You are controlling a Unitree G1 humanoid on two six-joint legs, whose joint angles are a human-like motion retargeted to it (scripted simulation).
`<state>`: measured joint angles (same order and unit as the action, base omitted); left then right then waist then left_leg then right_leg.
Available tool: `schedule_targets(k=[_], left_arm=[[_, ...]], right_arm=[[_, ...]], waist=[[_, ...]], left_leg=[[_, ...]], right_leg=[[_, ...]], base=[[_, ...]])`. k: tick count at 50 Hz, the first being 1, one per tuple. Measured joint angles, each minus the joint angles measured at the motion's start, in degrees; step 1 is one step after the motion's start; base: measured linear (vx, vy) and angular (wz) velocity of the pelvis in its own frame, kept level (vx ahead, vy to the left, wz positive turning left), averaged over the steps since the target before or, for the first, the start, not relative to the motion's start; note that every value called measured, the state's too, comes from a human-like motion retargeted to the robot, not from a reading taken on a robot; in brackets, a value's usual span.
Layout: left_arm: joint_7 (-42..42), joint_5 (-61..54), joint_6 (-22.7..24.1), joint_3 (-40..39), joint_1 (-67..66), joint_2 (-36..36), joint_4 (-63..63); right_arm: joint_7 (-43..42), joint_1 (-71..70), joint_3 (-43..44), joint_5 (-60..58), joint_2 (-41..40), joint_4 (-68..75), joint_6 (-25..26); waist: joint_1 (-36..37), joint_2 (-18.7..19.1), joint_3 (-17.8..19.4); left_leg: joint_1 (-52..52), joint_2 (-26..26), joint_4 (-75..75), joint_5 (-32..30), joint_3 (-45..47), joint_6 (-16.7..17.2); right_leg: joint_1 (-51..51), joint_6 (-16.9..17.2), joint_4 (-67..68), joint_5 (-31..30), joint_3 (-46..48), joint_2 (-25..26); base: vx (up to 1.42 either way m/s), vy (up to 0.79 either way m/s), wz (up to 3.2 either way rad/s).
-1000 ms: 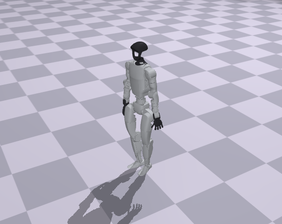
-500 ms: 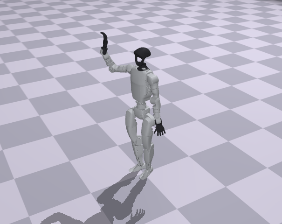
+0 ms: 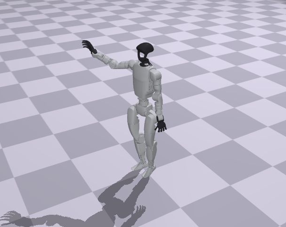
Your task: Upper body actions
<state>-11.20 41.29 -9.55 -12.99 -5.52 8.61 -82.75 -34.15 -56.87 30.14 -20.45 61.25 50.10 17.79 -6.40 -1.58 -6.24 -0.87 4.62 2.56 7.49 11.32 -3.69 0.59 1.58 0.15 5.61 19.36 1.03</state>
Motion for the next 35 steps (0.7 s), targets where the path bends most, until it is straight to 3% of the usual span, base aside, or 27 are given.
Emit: schedule_targets(k=[2, 4, 5, 8, 10, 15, 17, 23, 28, 30, 32, 35], left_arm=[[0.18, -1.28, 0.07, -0.78, 0.02, -0.32, -0.09], [0.52, -2.03, -0.19, -1.21, -0.08, -0.80, 0.02], [0.69, -2.26, -0.33, -1.23, -0.20, -1.08, 0.15], [1.10, -2.78, -0.85, -0.36, -0.32, -1.09, 0.38], [0.87, -2.38, -1.23, -0.01, -0.24, -1.02, 0.61], [0.81, 1.09, -2.18, 2.43, 0.01, 0.51, 1.31], [1.18, 1.77, -2.29, 2.93, 0.00, 0.99, 1.27], [1.60, -0.26, -2.81, 2.14, -0.53, 1.88, -0.34], [2.39, -1.08, -3.32, 0.98, -0.77, 1.04, -0.66], [2.55, -0.59, -3.42, 1.31, -0.45, 0.41, -0.23], [2.70, 0.47, -3.37, 2.12, 0.31, -0.67, 0.15], [3.01, 1.76, -3.22, 2.89, 0.76, -1.92, 0.15]], right_arm=[[12.27, 1.02, 7.31, 11.40, -1.66, 4.04, 2.65], [17.21, 2.68, 12.55, 21.89, -3.36, 4.03, -0.73], [15.87, 3.33, 14.28, 26.53, -4.35, 3.15, -4.07], [-3.08, 4.54, 12.64, 27.54, -7.80, -3.92, -21.10], [-11.87, 3.41, 7.93, 20.93, -8.94, -10.47, -25.72], [-9.92, -0.59, -8.39, 5.47, -3.14, -29.69, -19.01], [-9.06, -3.73, -16.51, -4.14, 2.09, -36.83, -13.92], [-3.34, -22.50, -50.04, -26.69, 13.14, -58.66, 2.10], [-4.30, -51.59, -86.20, -39.21, 9.66, -70.00, -2.77], [-11.23, -55.48, -90.08, -42.75, 8.60, -71.67, -3.73], [-17.70, -53.82, -87.87, -39.62, 9.77, -68.75, -4.19], [-15.38, -43.18, -75.39, -30.95, 11.97, -57.69, -4.05]], waist=[[-0.29, 0.00, 0.00], [-0.62, 0.15, -0.27], [-0.75, 0.32, -0.49], [-0.94, 0.89, -1.02], [-0.45, 1.13, -0.96], [1.66, 0.21, -0.61], [2.24, -0.20, -0.67], [1.32, -1.41, -1.51], [0.07, -0.59, -1.45], [0.79, -0.20, -0.85], [1.63, 0.60, -0.37], [1.81, 1.77, -0.78]], left_leg=[[0.09, 0.25, -0.13, 0.16, -0.48, -0.08], [0.03, 0.41, -0.22, 0.36, -0.93, -0.09], [-0.07, 0.42, -0.23, 0.44, -1.06, -0.05], [-0.31, 0.34, -0.11, 0.71, -0.65, -0.02], [-0.19, 0.18, -0.09, 0.71, 0.43, 0.03], [0.37, 0.17, -0.33, 0.25, 2.42, 0.08], [0.53, 0.13, -0.40, 0.17, 2.86, 0.16], [1.51, 0.23, -1.16, 0.28, 2.69, 0.09], [2.28, -0.14, -1.37, 0.36, 2.89, 0.14], [2.42, -0.36, -1.25, 0.29, 3.38, 0.17], [2.13, -0.54, -1.16, 0.20, 3.49, 0.22], [1.12, -0.67, -1.08, -0.02, 3.12, 0.25]], right_leg=[[-0.14, 0.02, -0.09, -0.05, 0.70, -0.10], [-0.45, 0.07, -0.14, -0.06, 1.29, -0.19], [-0.64, 0.07, -0.15, -0.05, 1.47, -0.23], [-1.18, -0.04, -0.07, -0.16, 1.24, -0.18], [-1.30, -0.17, 0.10, -0.31, 0.34, -0.14], [-0.94, -0.38, 0.41, -0.49, -1.76, -0.28], [-0.87, -0.43, 0.46, -0.52, -2.18, -0.33], [-0.78, -0.62, 0.64, -0.25, -2.38, 0.03], [-0.57, -0.66, 1.08, 0.02, -3.27, 0.55], [-0.41, -0.69, 1.20, -0.01, -3.99, 0.76], [-0.54, -0.65, 1.18, -0.04, -4.22, 0.84], [-1.10, -0.53, 0.98, -0.06, -4.01, 0.81]], base=[[-0.02, 0.02, 0.20], [-0.01, 0.01, 0.09], [-0.02, 0.06, 0.08], [-0.01, 0.09, -0.13], [0.00, 0.06, -0.44], [0.02, -0.03, -0.33], [0.02, -0.06, -0.16], [0.00, -0.07, 0.02], [0.00, 0.00, 0.00], [0.00, -0.02, -0.10], [0.00, 0.00, 0.00], [0.00, 0.02, 0.07]])
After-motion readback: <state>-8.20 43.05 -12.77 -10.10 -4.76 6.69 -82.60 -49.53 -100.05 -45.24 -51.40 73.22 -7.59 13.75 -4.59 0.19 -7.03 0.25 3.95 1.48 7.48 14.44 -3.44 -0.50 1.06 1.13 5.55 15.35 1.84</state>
